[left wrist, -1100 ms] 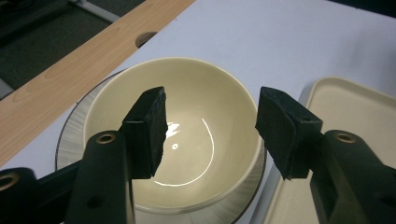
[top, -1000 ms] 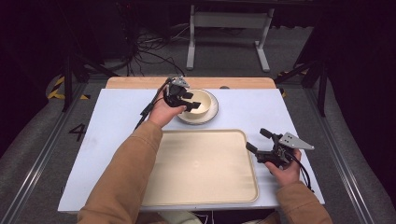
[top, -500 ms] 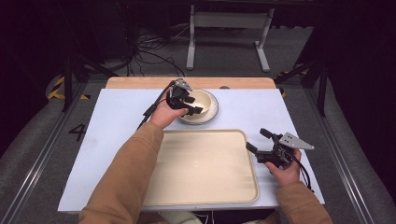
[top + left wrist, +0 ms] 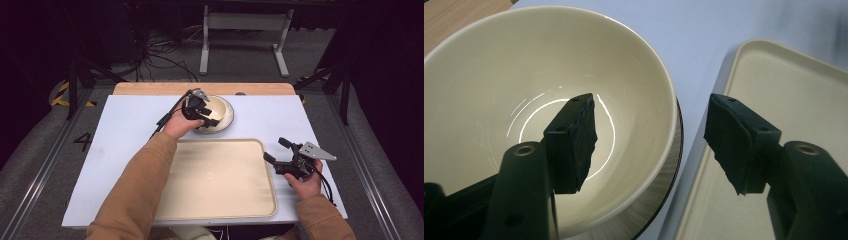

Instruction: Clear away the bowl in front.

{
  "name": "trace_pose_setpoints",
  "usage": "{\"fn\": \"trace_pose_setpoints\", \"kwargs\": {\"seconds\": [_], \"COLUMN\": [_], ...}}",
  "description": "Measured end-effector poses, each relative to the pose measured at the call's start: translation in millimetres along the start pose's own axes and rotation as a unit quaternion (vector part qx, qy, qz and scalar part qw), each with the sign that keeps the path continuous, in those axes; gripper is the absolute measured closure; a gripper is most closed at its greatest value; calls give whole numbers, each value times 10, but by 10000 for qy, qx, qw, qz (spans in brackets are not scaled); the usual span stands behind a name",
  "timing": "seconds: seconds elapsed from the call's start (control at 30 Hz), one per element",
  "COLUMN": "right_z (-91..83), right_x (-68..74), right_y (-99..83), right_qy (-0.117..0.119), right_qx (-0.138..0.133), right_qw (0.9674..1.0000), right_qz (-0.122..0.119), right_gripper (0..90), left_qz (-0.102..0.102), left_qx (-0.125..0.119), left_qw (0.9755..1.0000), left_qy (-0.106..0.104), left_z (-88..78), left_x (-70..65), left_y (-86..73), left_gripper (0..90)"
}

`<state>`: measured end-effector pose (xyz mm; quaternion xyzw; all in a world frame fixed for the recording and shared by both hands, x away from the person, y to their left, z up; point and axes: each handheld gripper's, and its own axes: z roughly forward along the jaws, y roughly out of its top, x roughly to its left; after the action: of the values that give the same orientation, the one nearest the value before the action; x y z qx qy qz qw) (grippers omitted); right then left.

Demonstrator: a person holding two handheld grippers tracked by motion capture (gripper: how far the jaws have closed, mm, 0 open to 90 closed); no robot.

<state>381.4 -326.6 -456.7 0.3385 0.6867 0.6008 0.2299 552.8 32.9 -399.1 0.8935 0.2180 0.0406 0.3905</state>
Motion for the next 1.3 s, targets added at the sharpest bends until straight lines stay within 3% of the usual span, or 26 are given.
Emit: {"fn": "trace_pose_setpoints", "kwargs": {"seconds": [0.4, 0.63, 1.0, 1.3], "right_z": [-2, -2, -4, -3], "right_x": [-3, -3, -4, -3], "right_y": [0, -1, -2, -2], "right_qy": [-27, -24, -26, -31], "right_qx": [-11, -12, -23, -25], "right_qw": [10000, 10000, 10000, 10000], "right_qz": [35, 30, 50, 41], "right_gripper": [82, 82, 82, 82], "left_qz": [-34, 25, 235, 223], "left_qx": [222, 499, 725, 833], "left_qw": [9997, 9986, 9964, 9952], "left_qy": [76, 159, 368, 466], "left_z": [108, 183, 238, 272], "left_x": [-24, -40, -106, -106], "left_y": [-10, -22, -2, -6], "left_gripper": [421, 450, 572, 655]}}
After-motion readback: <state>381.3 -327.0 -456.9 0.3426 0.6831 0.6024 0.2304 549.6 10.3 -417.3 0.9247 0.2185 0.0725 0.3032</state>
